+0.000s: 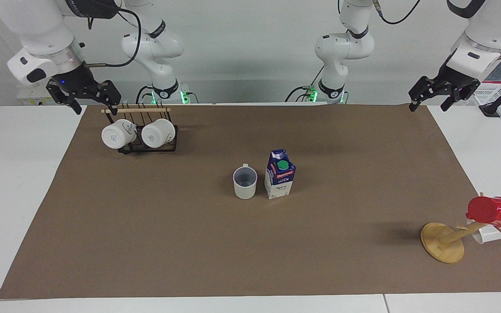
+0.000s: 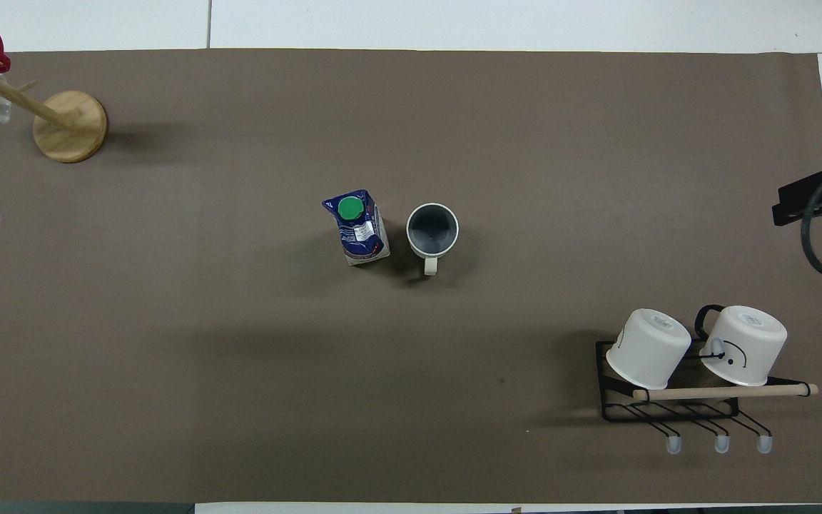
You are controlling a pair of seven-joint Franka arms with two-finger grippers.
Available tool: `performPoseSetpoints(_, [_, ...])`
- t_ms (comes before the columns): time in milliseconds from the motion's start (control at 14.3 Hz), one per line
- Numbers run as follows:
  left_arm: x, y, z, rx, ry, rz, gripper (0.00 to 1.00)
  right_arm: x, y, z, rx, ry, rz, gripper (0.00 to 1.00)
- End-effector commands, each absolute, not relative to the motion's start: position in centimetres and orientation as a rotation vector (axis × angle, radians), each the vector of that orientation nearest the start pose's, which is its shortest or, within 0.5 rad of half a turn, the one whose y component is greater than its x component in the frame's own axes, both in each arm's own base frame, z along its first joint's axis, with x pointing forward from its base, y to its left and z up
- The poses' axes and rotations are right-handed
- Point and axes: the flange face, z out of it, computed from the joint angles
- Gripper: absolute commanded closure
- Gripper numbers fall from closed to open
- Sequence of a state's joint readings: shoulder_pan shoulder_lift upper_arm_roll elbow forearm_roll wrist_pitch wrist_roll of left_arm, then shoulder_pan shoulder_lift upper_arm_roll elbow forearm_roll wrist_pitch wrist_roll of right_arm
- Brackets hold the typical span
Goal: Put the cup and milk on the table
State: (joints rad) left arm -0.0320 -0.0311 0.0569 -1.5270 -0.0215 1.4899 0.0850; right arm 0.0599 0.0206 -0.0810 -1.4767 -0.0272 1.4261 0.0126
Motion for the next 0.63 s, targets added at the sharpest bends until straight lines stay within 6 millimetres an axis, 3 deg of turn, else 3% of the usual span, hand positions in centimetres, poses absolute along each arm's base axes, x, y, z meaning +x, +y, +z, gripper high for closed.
performPoseSetpoints(0, [53.33, 1.19, 65.64, -3.179, 0.110, 0.021, 0.00, 54.16, -1.70, 64.35, -3.157, 0.032, 0.117, 0.00])
performPoseSetpoints(559, [53.32, 1.19, 65.71, -3.179, 0.110, 0.018, 0.00, 54.08, -1.68, 64.29, -3.155, 0.034, 0.129, 0.00])
